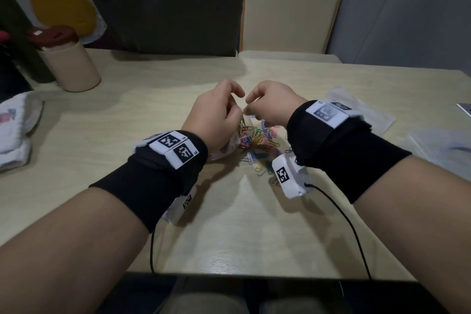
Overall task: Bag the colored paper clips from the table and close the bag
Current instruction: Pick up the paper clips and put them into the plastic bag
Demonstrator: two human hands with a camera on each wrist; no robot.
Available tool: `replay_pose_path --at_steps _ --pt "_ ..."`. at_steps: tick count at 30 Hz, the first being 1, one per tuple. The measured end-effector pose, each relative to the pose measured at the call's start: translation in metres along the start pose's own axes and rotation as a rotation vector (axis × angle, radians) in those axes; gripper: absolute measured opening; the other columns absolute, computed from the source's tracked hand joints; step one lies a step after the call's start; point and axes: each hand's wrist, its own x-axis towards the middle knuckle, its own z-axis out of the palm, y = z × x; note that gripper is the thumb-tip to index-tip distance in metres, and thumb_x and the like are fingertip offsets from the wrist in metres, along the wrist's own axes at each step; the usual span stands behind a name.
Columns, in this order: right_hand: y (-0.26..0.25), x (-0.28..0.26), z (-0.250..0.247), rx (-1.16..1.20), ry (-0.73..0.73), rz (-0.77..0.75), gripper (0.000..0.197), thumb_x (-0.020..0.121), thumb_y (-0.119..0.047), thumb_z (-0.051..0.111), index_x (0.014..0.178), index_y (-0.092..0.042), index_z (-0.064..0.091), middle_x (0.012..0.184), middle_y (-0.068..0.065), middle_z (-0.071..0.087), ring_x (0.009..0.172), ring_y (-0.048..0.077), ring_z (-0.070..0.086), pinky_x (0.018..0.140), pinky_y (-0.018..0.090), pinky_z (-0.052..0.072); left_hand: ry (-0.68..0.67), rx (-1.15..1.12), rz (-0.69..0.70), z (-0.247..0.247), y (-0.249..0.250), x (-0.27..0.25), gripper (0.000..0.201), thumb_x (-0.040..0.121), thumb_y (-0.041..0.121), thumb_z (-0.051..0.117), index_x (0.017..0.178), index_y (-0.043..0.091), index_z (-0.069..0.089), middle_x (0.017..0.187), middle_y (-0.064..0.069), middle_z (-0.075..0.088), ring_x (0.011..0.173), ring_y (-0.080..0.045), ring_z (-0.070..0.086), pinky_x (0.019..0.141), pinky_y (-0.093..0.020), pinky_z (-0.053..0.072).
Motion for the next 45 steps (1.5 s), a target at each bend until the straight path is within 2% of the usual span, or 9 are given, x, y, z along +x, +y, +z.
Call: replay_pose_path --at_steps 2,5,8,16,22,29,36,39,45 --pt "0.004 0.009 -0.001 0.001 -0.015 0.05 0.009 0.092 -0.012 0.055 0.098 -0.013 0.061 0.096 0.008 0.064 0.082 0.022 0.06 0.063 0.029 0.053 -0.003 0.017 -0.004 0.0 0.0 0.0 0.024 0.085 0.007 0.048 0.104 0.02 0.053 0.071 0.004 0.058 0.064 -0.004 0.05 0.057 -0.013 0.034" --pt "0.015 0.024 0.002 -0.349 -0.016 0.076 0.026 0.094 -0.012 0.049 0.114 -0.004 0.063 0.112 0.012 0.065 0.097 0.029 0.064 0.087 0.038 0.056 -0.004 0.025 -0.011 -0.001 -0.001 0.0 0.023 0.085 0.007 0.048 0.103 0.021 0.052 0.072 0.003 0.059 0.065 -0.004 0.05 0.058 -0.013 0.035" --pt "0.022 0.027 0.012 -0.622 -0.128 0.027 0.041 0.098 -0.014 0.044 0.139 -0.008 0.045 0.136 0.017 0.053 0.12 0.034 0.055 0.099 0.038 0.048 -0.006 0.023 -0.008 -0.001 0.0 0.0 0.024 0.084 0.007 0.048 0.102 0.022 0.051 0.072 0.002 0.059 0.066 -0.006 0.052 0.059 -0.013 0.036" --pt "0.019 0.013 0.022 -0.787 -0.326 -0.182 0.026 0.097 -0.019 0.044 0.116 -0.01 0.06 0.112 0.012 0.063 0.09 0.029 0.058 0.074 0.032 0.044 0.045 0.042 -0.002 -0.001 -0.002 0.001 0.025 0.082 0.006 0.047 0.103 0.017 0.054 0.068 0.004 0.057 0.065 -0.004 0.05 0.058 -0.01 0.035" --pt "0.032 -0.005 0.017 -0.794 -0.312 -0.202 0.052 0.08 -0.051 0.068 0.12 -0.02 0.058 0.115 0.005 0.053 0.1 0.027 0.059 0.078 0.032 0.047 0.082 0.061 -0.008 -0.001 -0.002 0.001 0.024 0.082 0.005 0.047 0.103 0.016 0.055 0.066 0.005 0.054 0.064 -0.003 0.048 0.057 -0.01 0.034" --pt "0.034 -0.012 0.015 -0.81 -0.201 -0.198 0.025 0.09 -0.02 0.062 0.113 -0.013 0.068 0.115 0.01 0.067 0.105 0.028 0.062 0.082 0.029 0.047 0.066 0.034 -0.002 -0.001 -0.002 0.001 0.025 0.083 0.004 0.046 0.104 0.015 0.055 0.066 0.003 0.057 0.064 -0.004 0.05 0.058 -0.008 0.034" --pt "0.038 -0.01 0.004 -0.496 -0.127 -0.016 0.019 0.085 -0.022 0.071 0.101 -0.014 0.076 0.104 0.003 0.073 0.1 0.023 0.067 0.086 0.03 0.053 0.059 0.019 -0.013 -0.001 -0.002 0.0 0.025 0.083 0.005 0.047 0.105 0.015 0.055 0.069 -0.001 0.061 0.064 -0.004 0.052 0.057 -0.01 0.035" --pt "0.036 -0.008 -0.005 -0.237 -0.069 0.047 0.008 0.084 -0.016 0.073 0.089 -0.011 0.077 0.084 0.002 0.072 0.093 0.025 0.07 0.088 0.038 0.057 0.067 0.03 -0.015 -0.001 -0.002 0.001 0.024 0.084 0.005 0.047 0.105 0.015 0.055 0.069 0.0 0.06 0.065 -0.005 0.051 0.057 -0.014 0.035" --pt "0.015 -0.013 -0.015 0.44 -0.096 0.077 0.014 0.084 0.002 0.07 0.073 -0.004 0.064 0.07 0.008 0.062 0.064 0.019 0.062 0.068 0.025 0.061 0.09 0.054 -0.013 -0.001 -0.002 0.001 0.024 0.083 0.006 0.048 0.104 0.015 0.054 0.066 0.004 0.057 0.062 -0.004 0.05 0.055 -0.018 0.031"
